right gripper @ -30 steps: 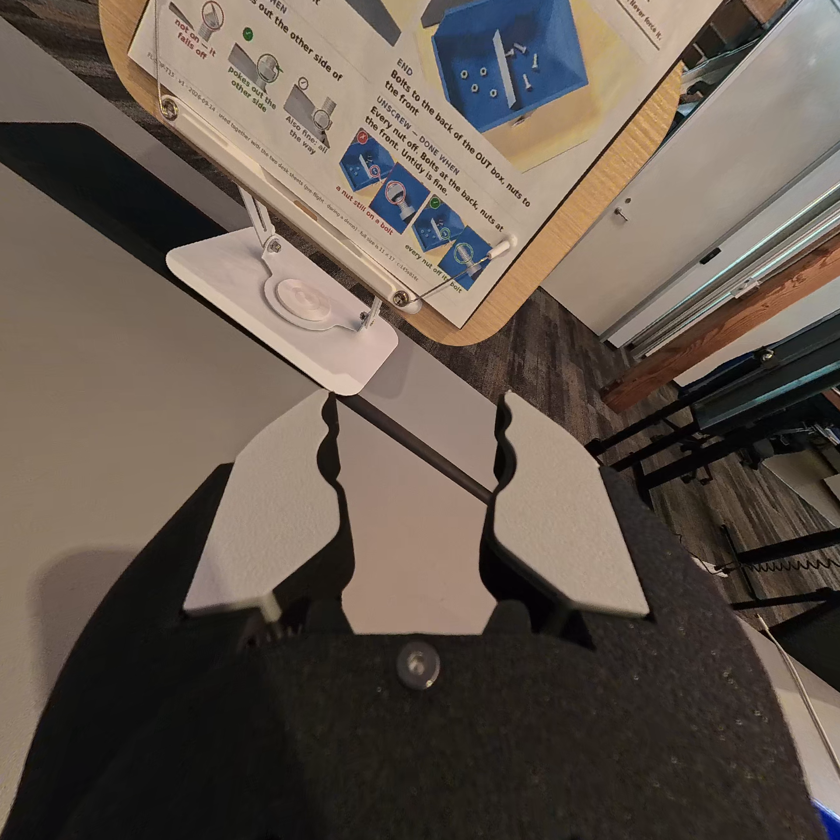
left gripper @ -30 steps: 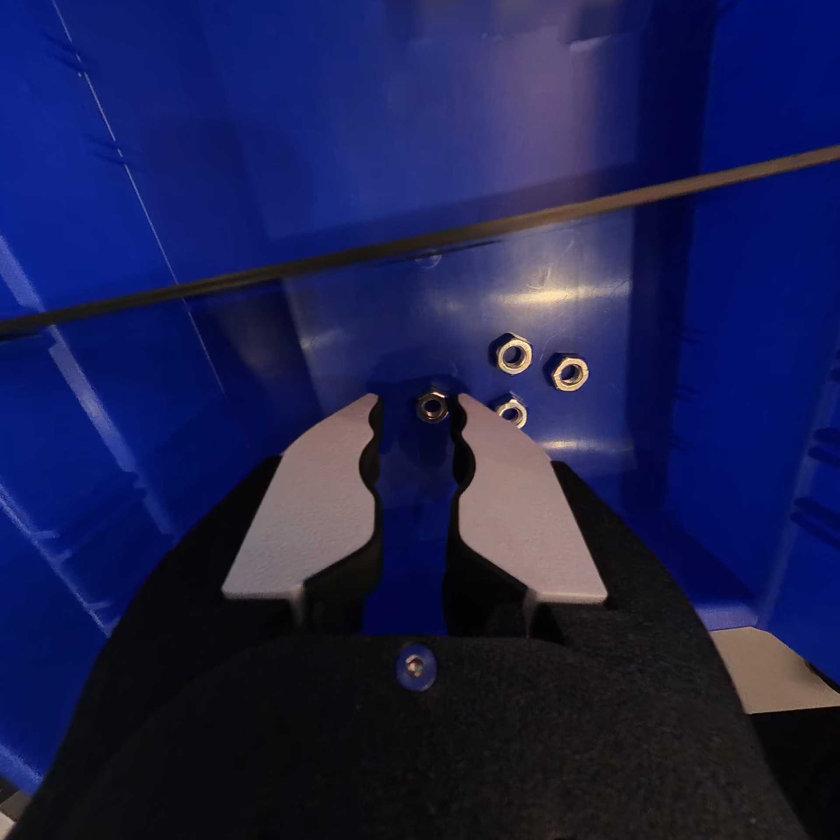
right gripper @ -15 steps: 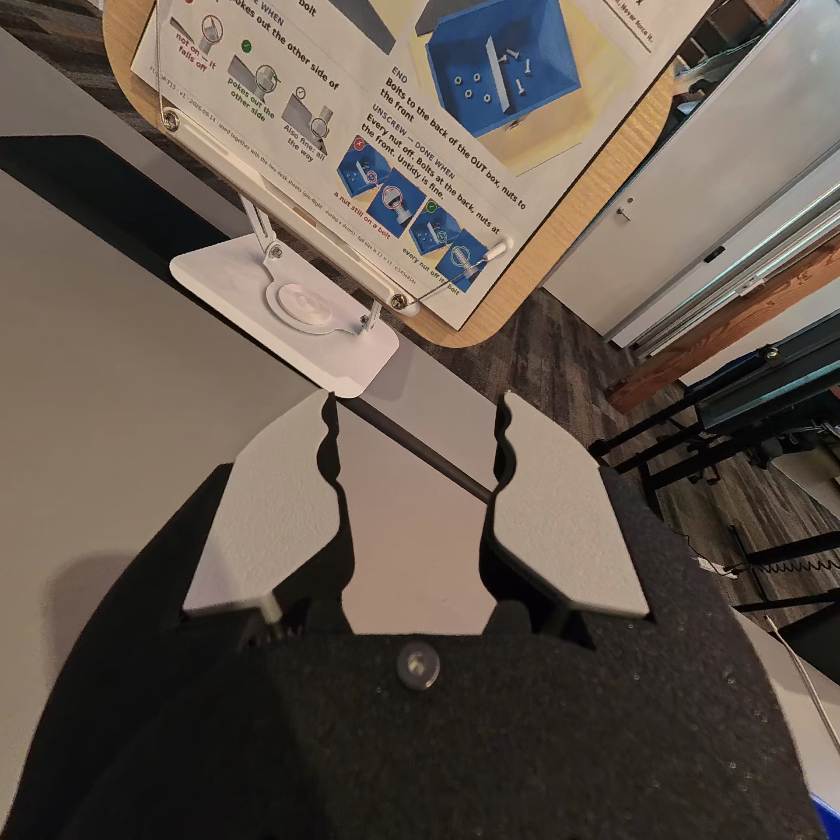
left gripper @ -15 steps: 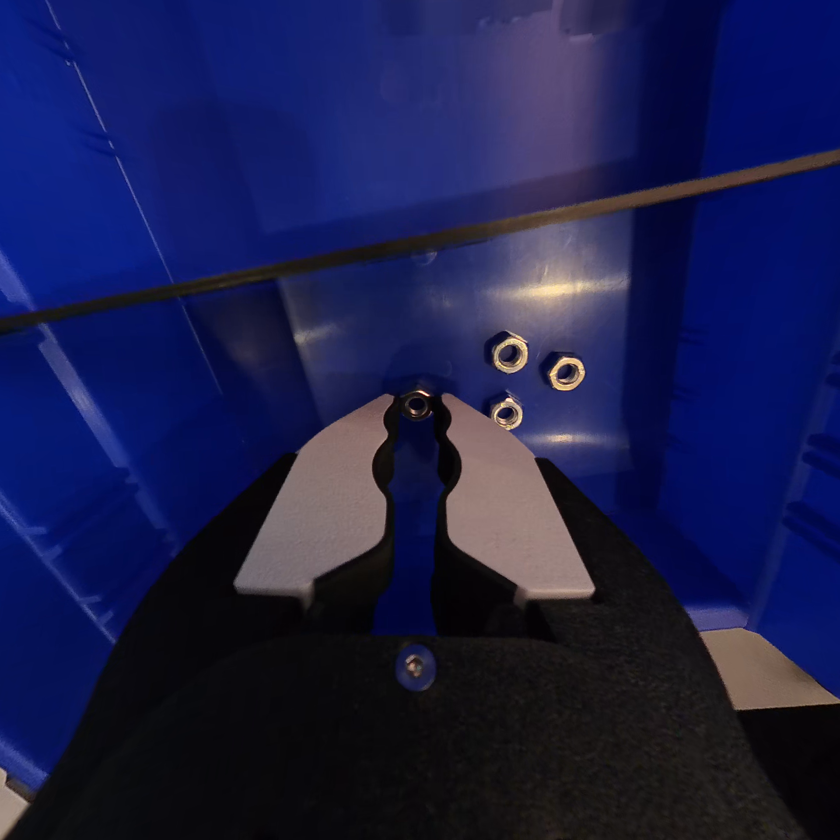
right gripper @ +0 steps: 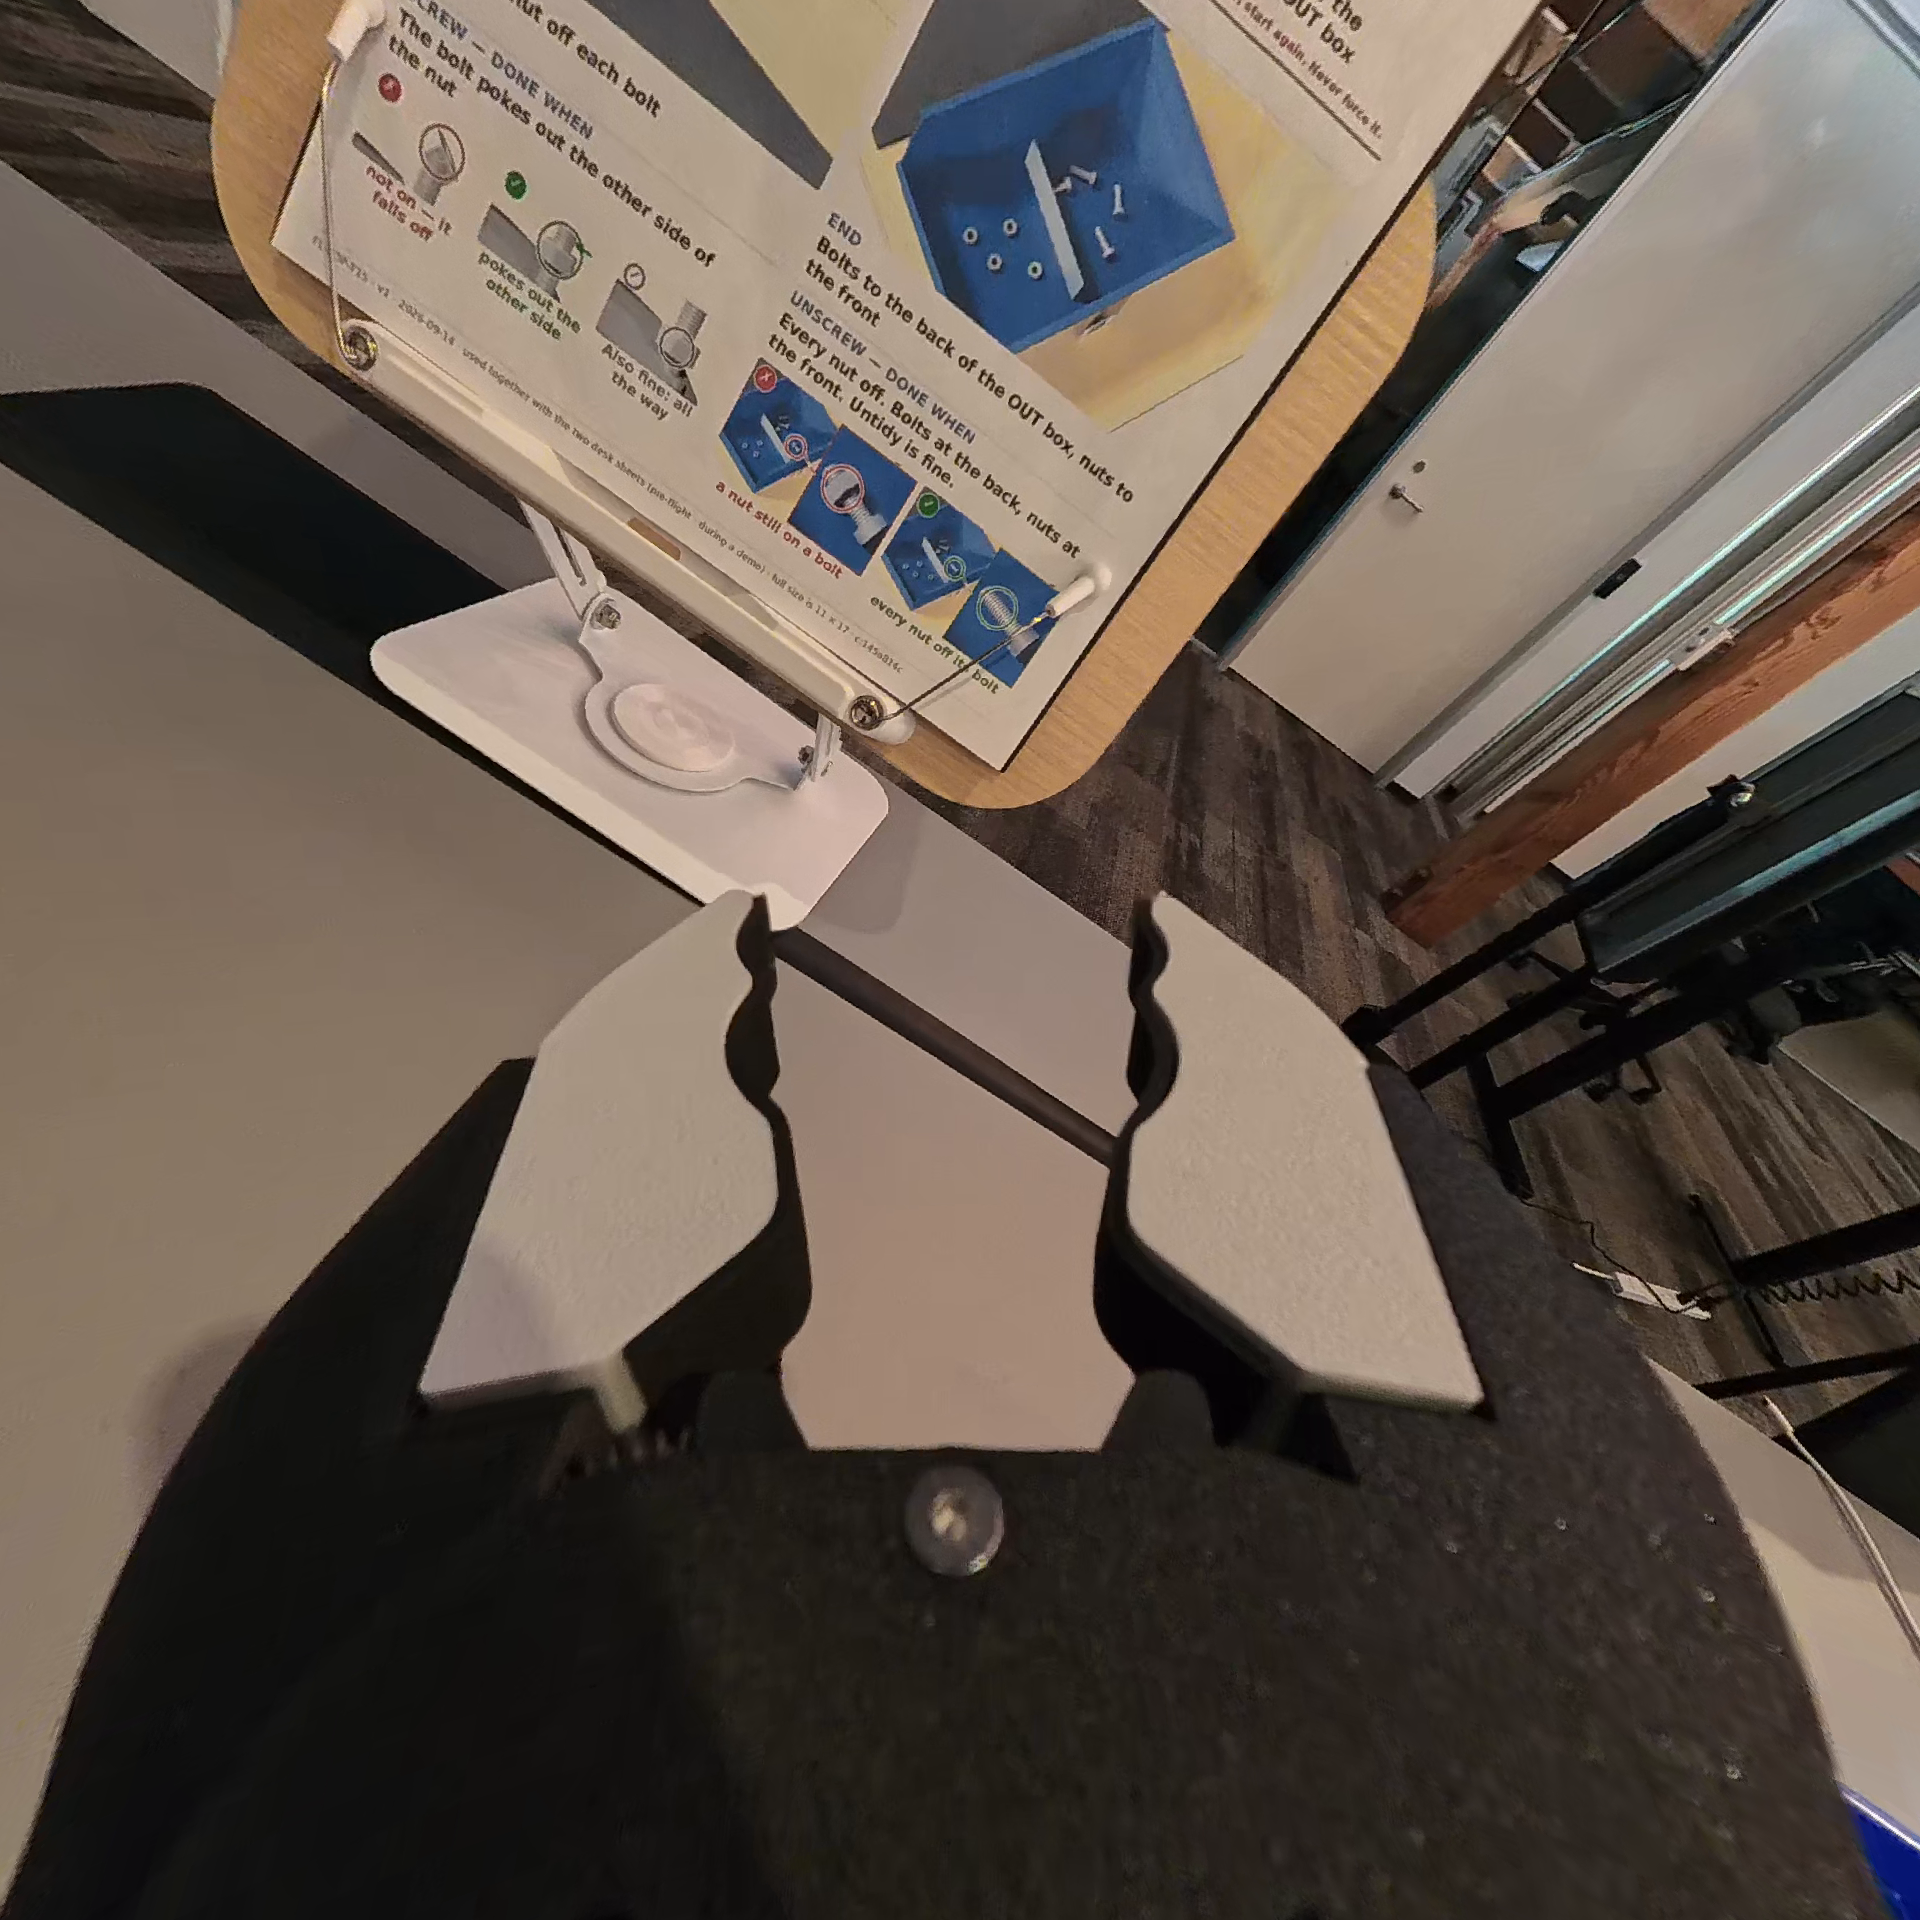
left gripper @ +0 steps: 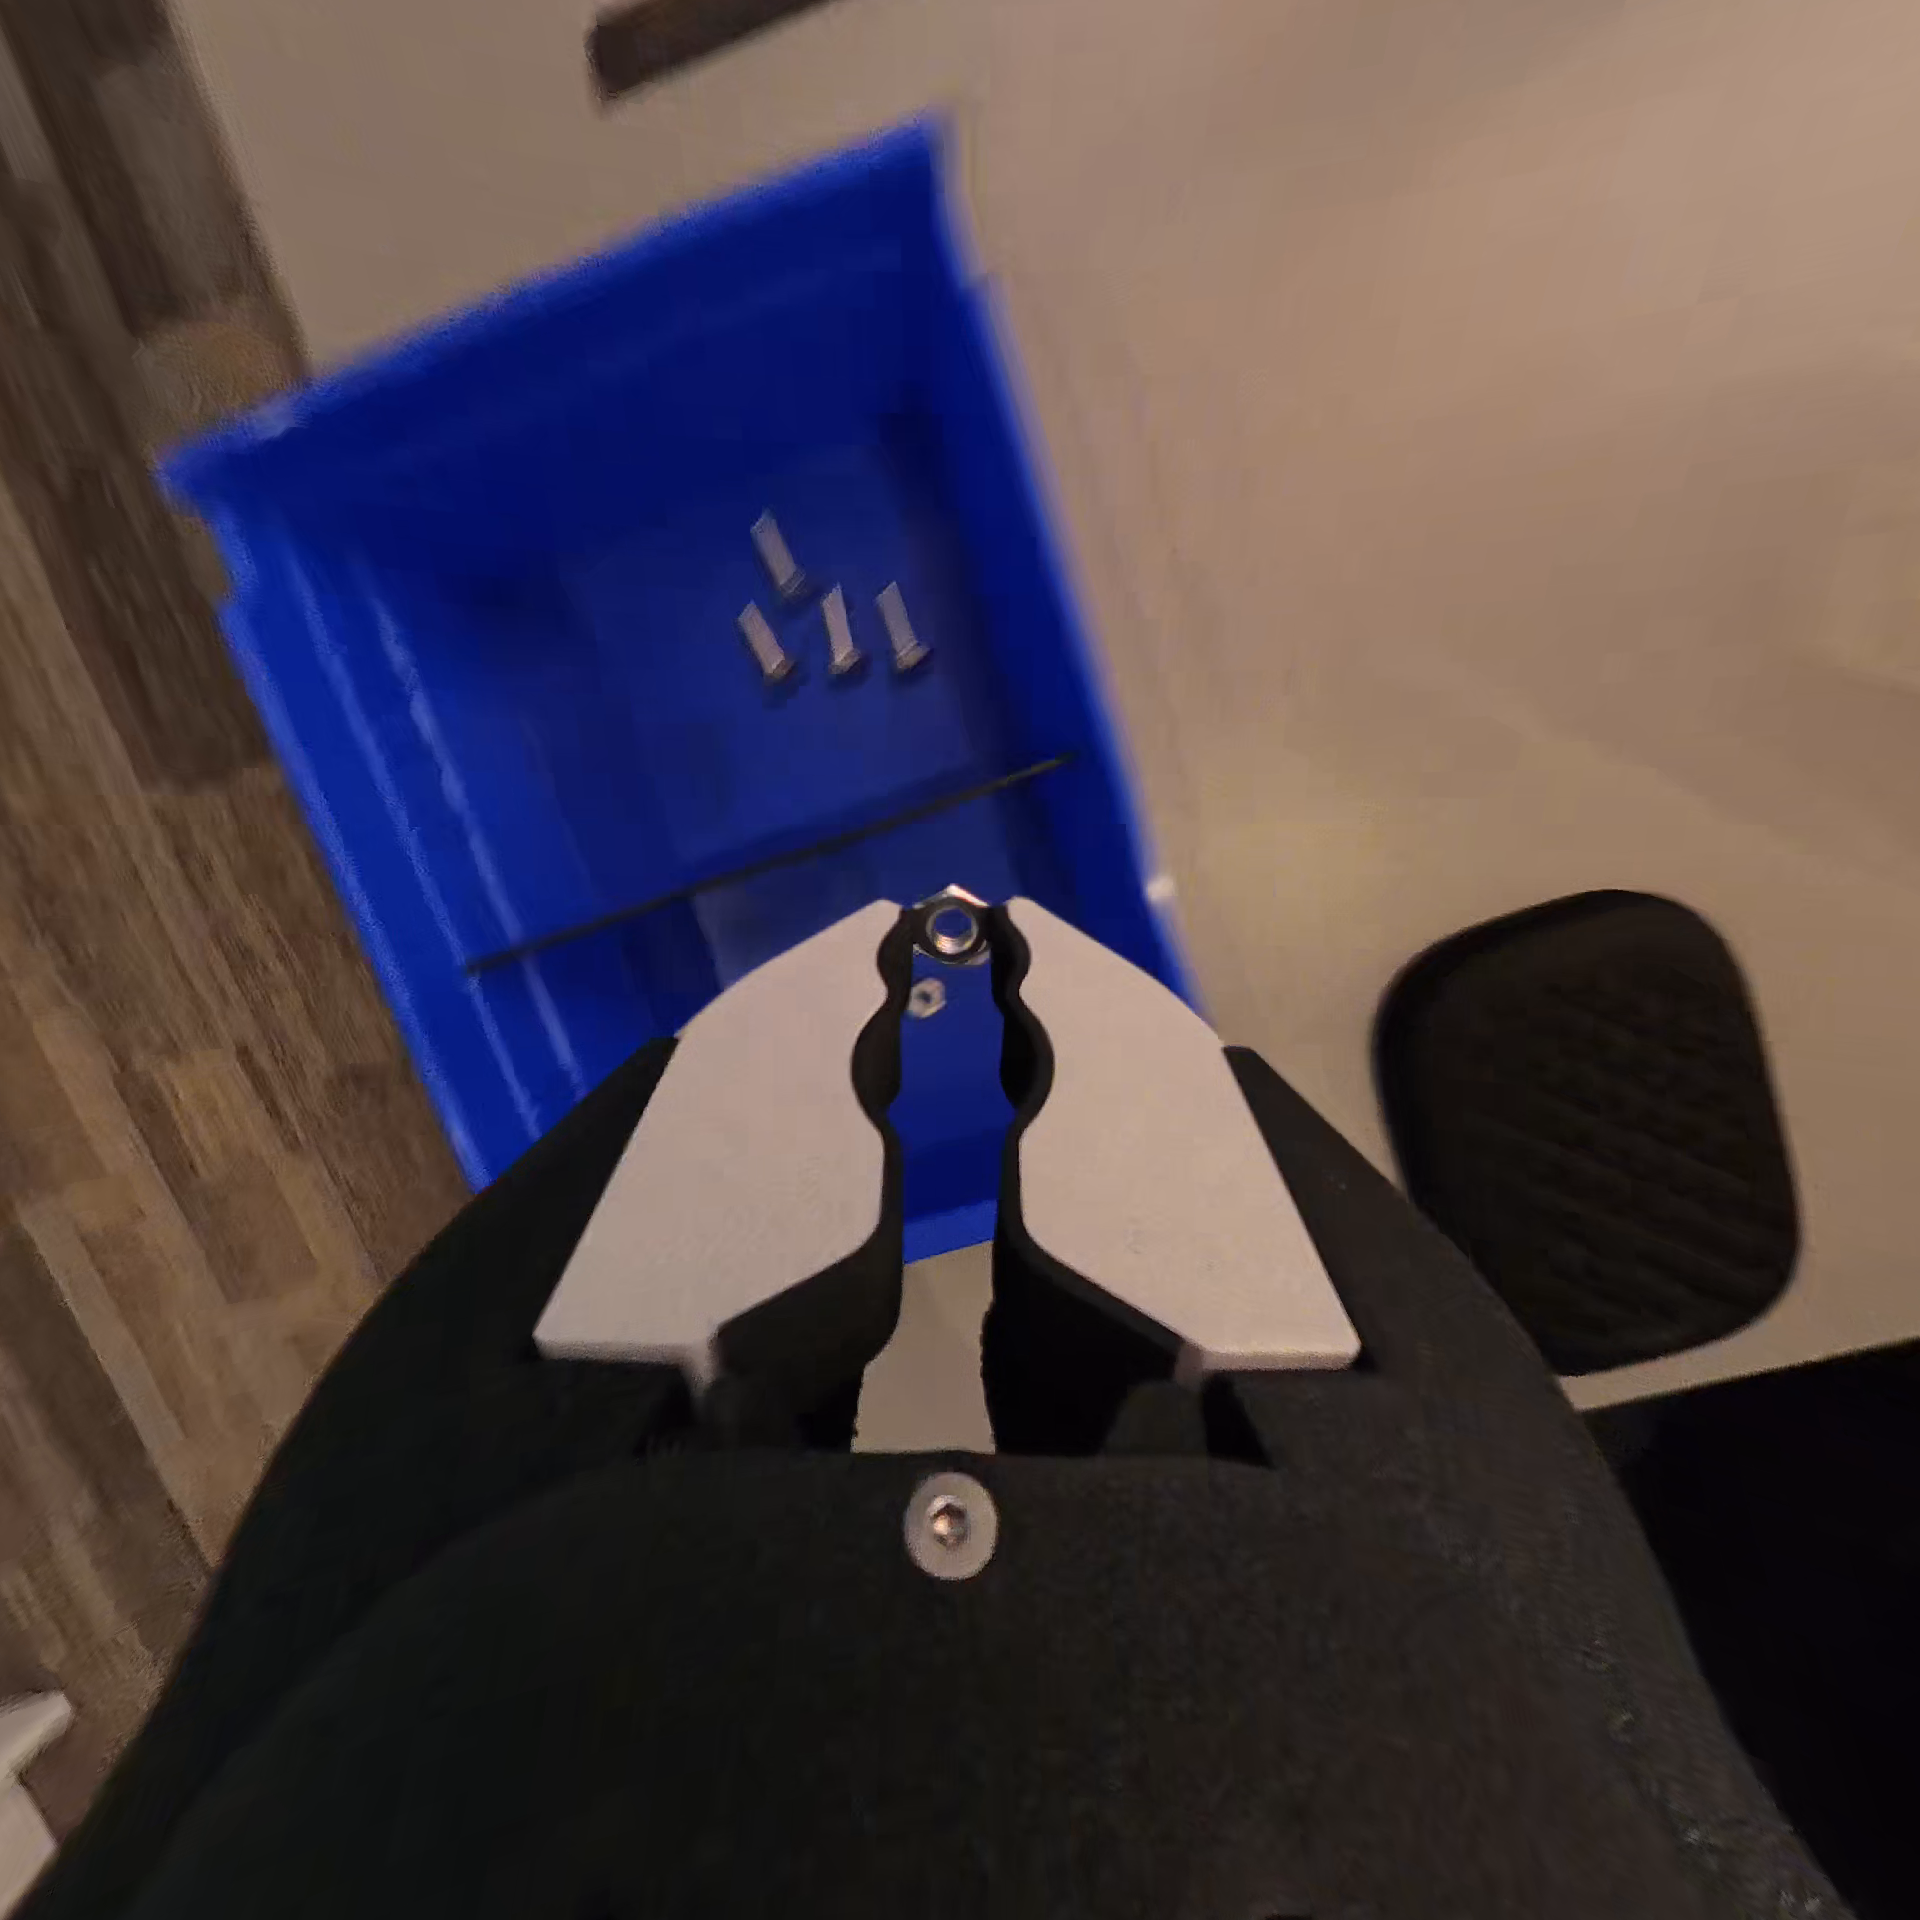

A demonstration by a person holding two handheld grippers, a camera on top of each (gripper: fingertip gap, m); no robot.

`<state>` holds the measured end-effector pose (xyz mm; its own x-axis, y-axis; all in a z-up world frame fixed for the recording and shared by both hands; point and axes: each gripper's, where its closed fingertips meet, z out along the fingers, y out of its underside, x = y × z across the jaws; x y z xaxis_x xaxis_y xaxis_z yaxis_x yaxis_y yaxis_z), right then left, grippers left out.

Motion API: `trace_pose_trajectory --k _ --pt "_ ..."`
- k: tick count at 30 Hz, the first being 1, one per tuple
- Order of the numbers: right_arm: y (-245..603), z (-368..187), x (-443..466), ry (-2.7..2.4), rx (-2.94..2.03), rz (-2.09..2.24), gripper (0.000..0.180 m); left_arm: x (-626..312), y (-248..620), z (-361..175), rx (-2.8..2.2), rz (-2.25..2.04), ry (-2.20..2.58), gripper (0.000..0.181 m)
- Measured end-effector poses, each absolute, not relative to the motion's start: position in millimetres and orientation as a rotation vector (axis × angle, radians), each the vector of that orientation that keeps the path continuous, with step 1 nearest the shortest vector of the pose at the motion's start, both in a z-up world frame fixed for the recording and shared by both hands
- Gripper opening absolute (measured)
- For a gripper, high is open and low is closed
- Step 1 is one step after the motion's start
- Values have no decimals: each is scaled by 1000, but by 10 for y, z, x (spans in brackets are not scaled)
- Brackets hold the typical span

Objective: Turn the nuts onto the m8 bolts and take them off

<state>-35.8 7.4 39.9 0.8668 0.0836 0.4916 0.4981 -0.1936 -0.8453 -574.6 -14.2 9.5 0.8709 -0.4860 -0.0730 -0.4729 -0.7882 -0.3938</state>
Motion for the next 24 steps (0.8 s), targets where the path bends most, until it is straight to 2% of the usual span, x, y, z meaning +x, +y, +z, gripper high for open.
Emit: trace_pose_trajectory --k 2,5,11,16,24 --pt "54 426 -269 -425 -1743 -409 65 -5217 -179 264 -2561 -83 855 14" --pt "8 492 -130 -375 -1738 -378 64 -4303 -291 179 -2449 -160 1087 14" --pt "-71 534 118 -352 -1735 -362 59 -2922 -590 -699 -2382 -278 1438 14" --pt "-81 457 224 -329 -1770 -318 58 -2500 -641 -1151 -2368 -264 1593 14" --pt "-75 457 195 -334 -1772 -302 58 -2384 -579 -1413 -2416 -243 1631 14"
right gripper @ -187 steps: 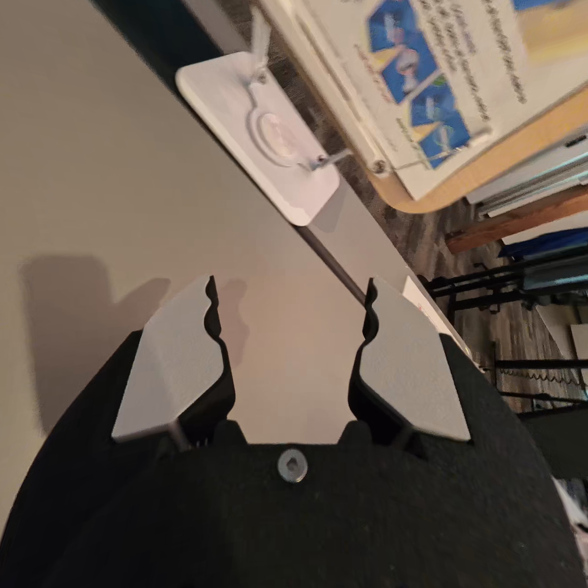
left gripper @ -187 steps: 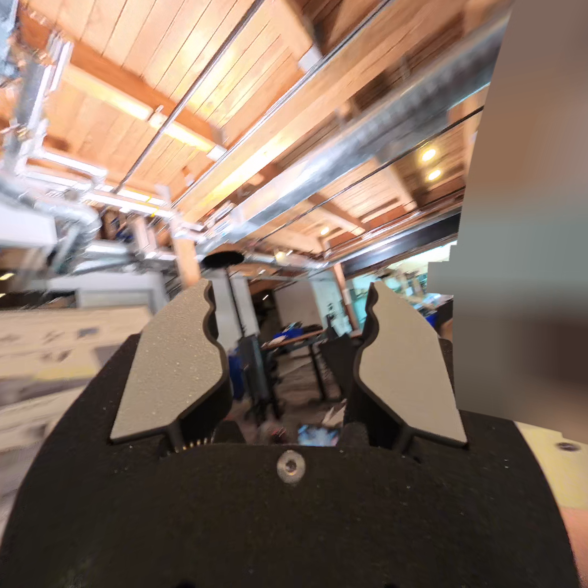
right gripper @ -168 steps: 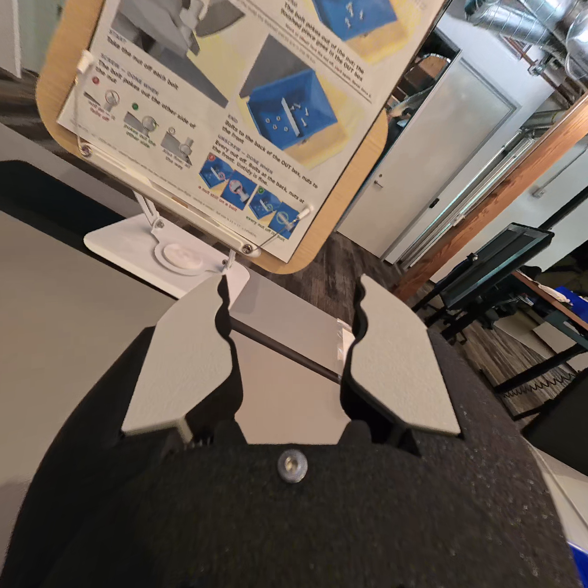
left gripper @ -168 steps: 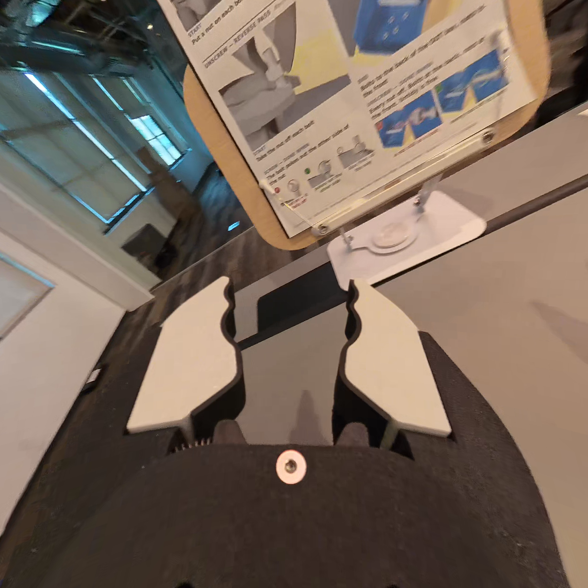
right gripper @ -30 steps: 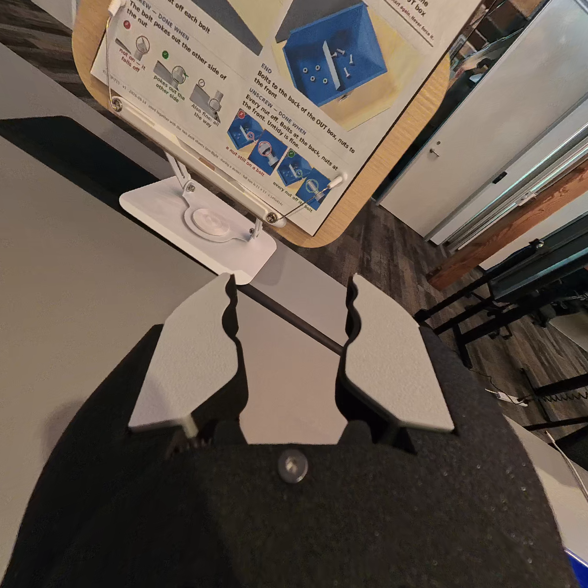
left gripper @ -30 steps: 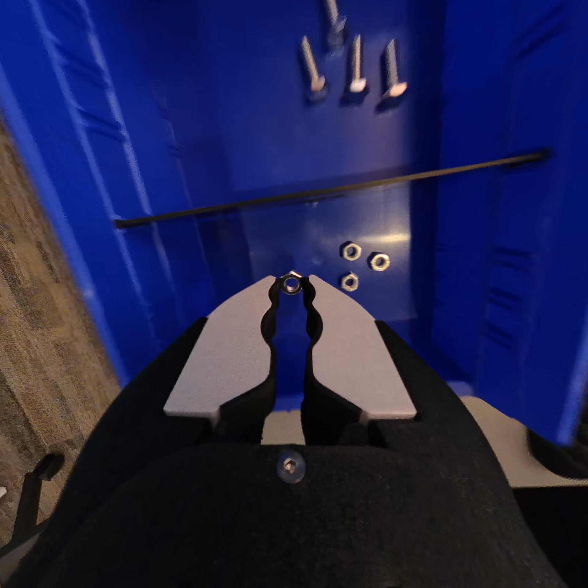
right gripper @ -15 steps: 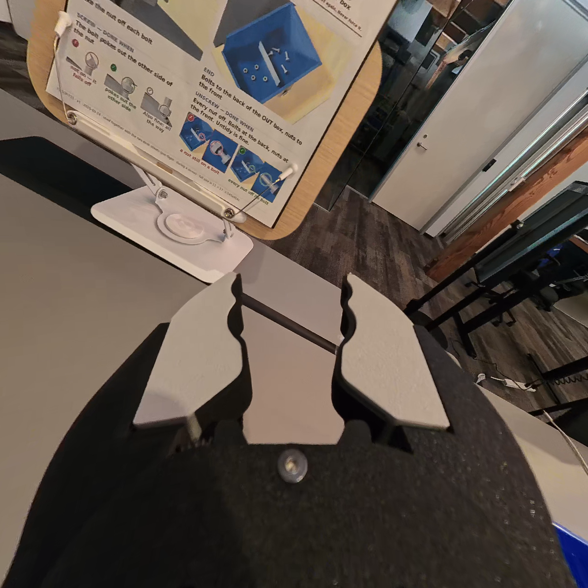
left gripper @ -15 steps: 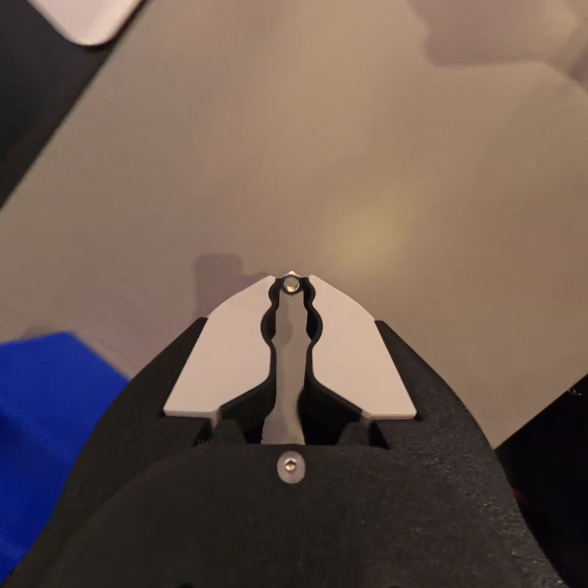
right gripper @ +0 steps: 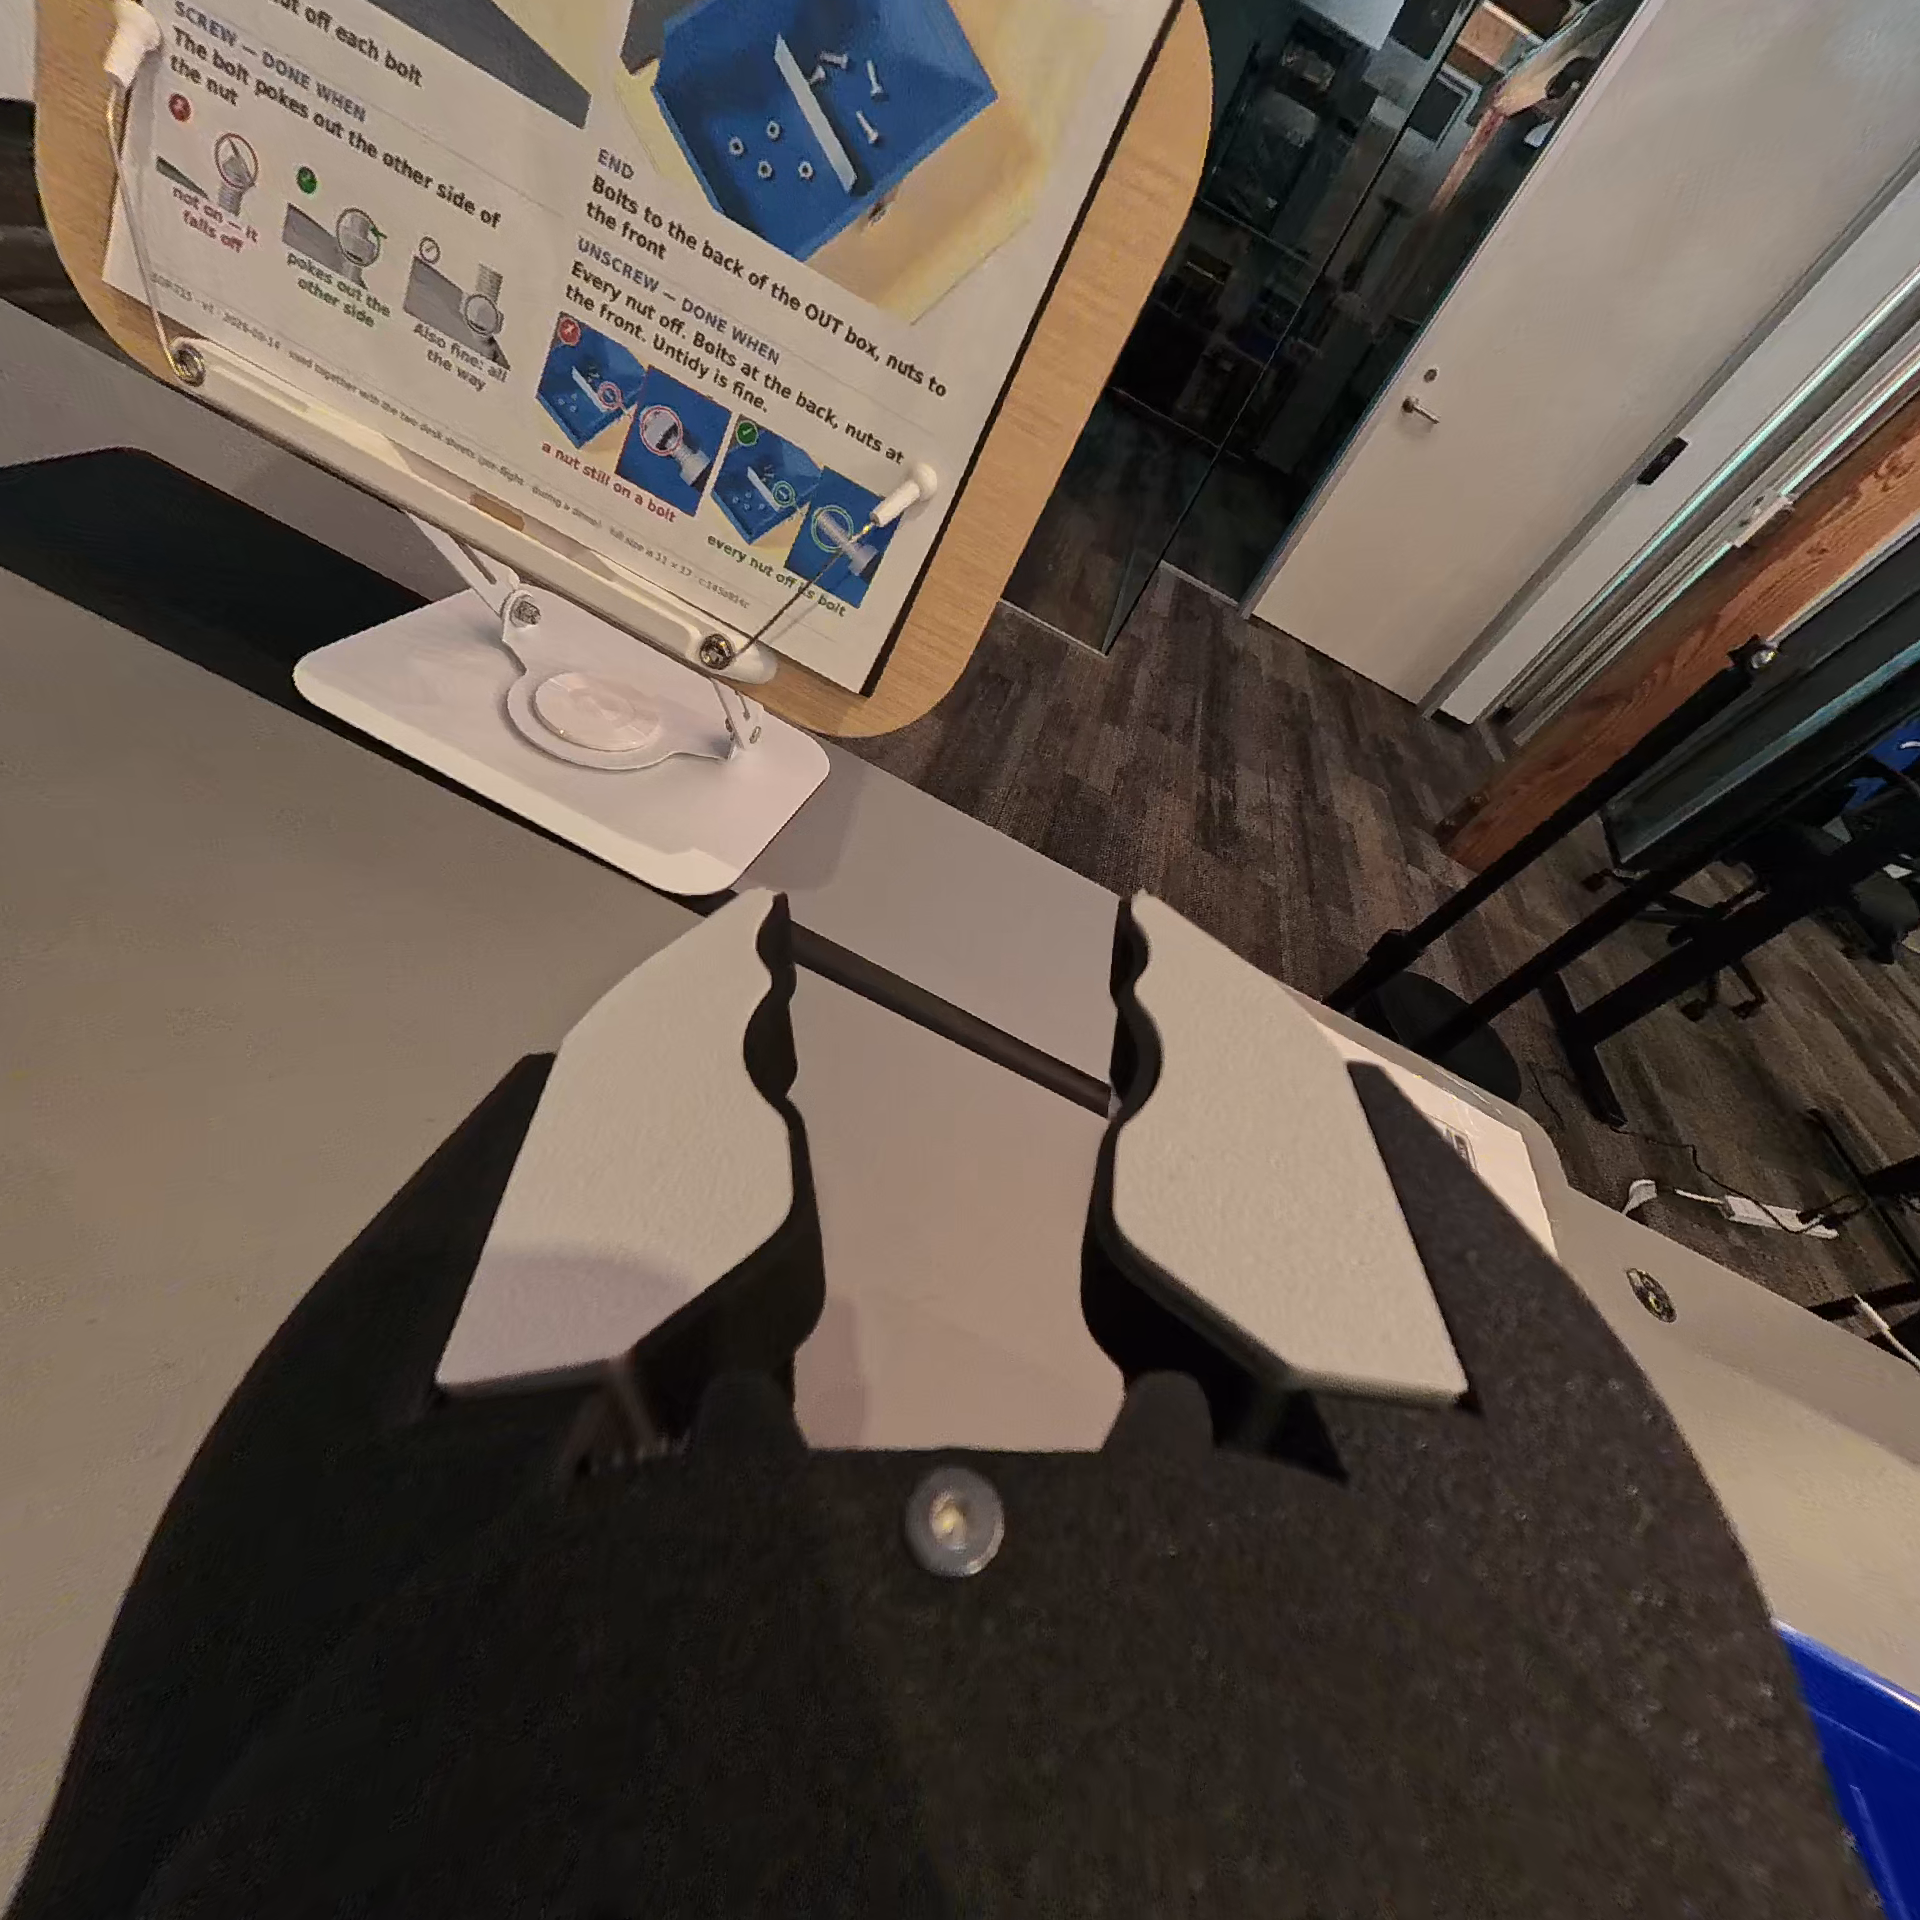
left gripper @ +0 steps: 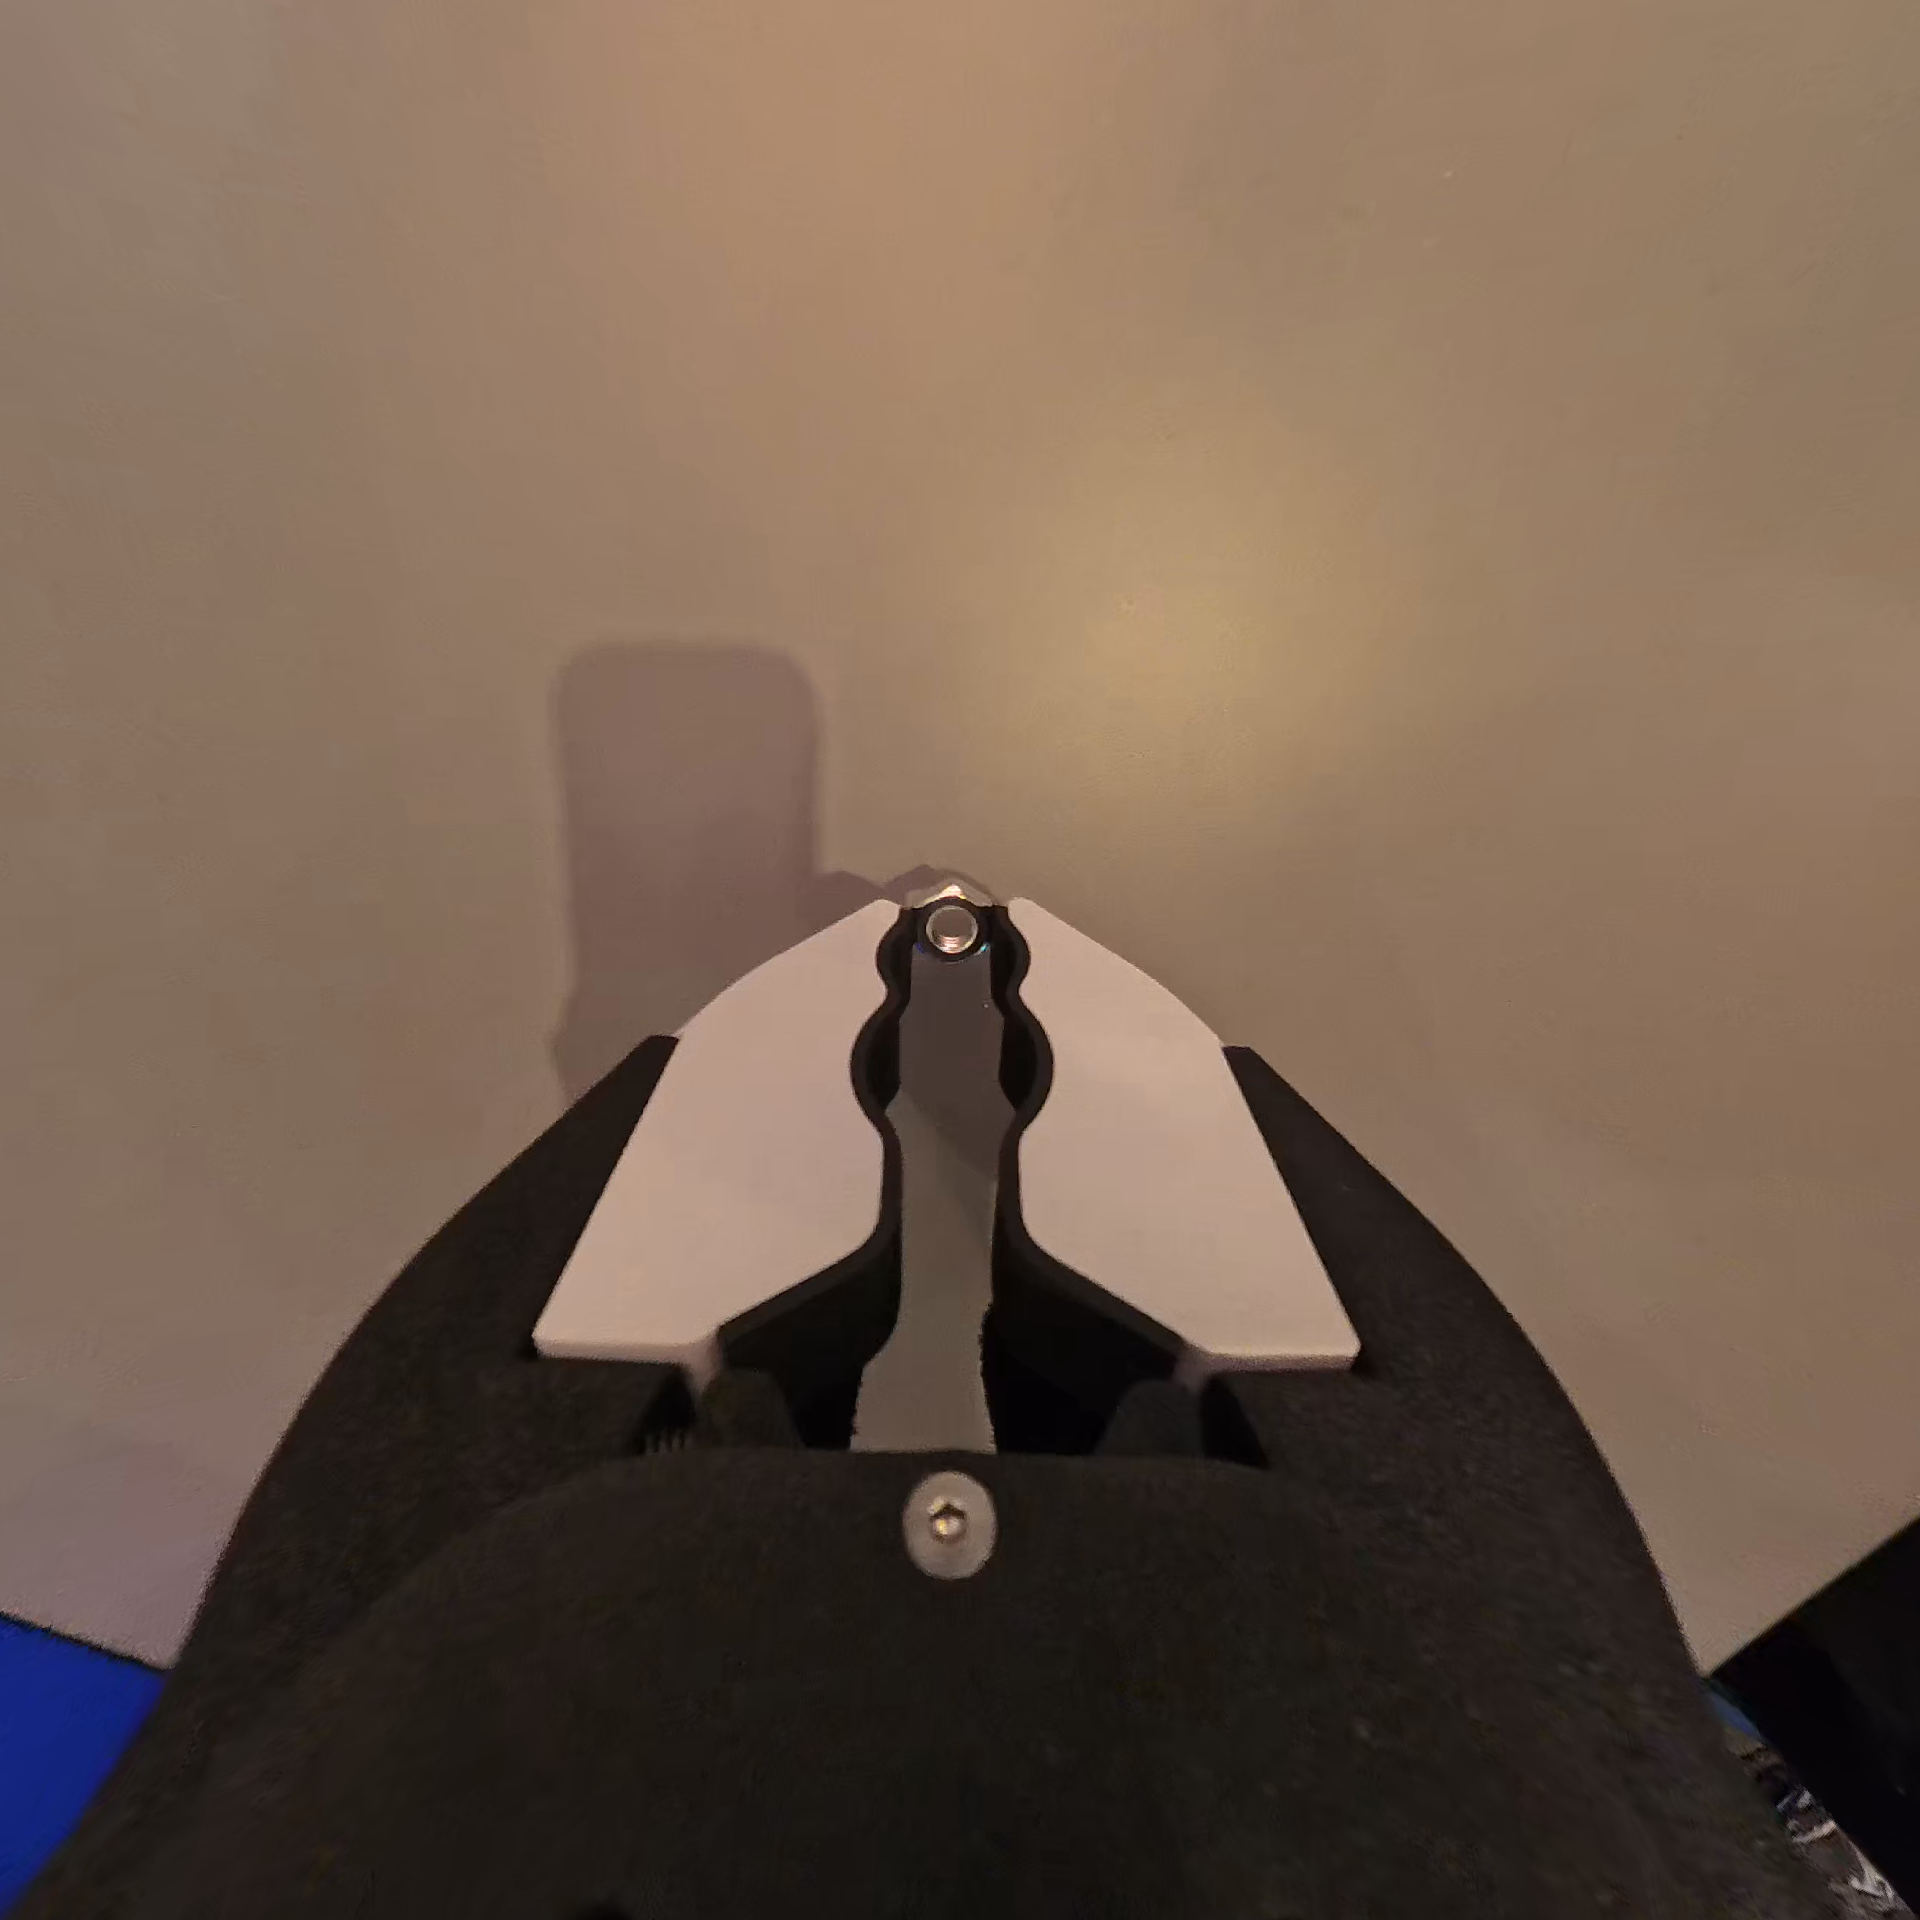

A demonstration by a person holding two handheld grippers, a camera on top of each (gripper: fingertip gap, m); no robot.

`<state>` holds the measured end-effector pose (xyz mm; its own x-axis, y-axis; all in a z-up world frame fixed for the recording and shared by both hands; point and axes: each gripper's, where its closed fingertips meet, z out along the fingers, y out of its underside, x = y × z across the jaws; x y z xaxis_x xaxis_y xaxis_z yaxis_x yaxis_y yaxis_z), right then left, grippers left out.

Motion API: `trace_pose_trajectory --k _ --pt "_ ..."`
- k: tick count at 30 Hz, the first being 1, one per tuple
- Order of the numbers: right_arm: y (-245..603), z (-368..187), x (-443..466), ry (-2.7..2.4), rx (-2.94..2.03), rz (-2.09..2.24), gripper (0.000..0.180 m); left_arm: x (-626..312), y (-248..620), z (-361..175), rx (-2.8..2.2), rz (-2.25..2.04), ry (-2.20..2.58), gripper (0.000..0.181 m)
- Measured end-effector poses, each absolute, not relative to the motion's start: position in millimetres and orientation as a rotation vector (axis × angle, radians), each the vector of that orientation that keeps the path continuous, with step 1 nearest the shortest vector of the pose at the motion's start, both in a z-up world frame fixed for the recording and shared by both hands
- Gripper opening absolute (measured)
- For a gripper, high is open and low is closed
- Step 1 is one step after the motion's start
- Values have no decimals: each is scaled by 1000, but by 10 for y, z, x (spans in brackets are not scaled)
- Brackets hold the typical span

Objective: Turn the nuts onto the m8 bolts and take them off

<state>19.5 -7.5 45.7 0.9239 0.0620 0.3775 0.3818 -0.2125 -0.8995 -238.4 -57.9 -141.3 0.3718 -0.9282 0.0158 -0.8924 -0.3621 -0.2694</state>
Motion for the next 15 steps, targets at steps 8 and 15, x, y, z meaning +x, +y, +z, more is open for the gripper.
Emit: trace_pose_trajectory --k 8,15 --pt "-37 413 164 -341 -1782 -283 58 -2417 -596 -1550 -2460 -243 1648 14" --pt "-12 400 108 -362 -1784 -291 58 -2457 -621 -1604 -2488 -232 1665 14"
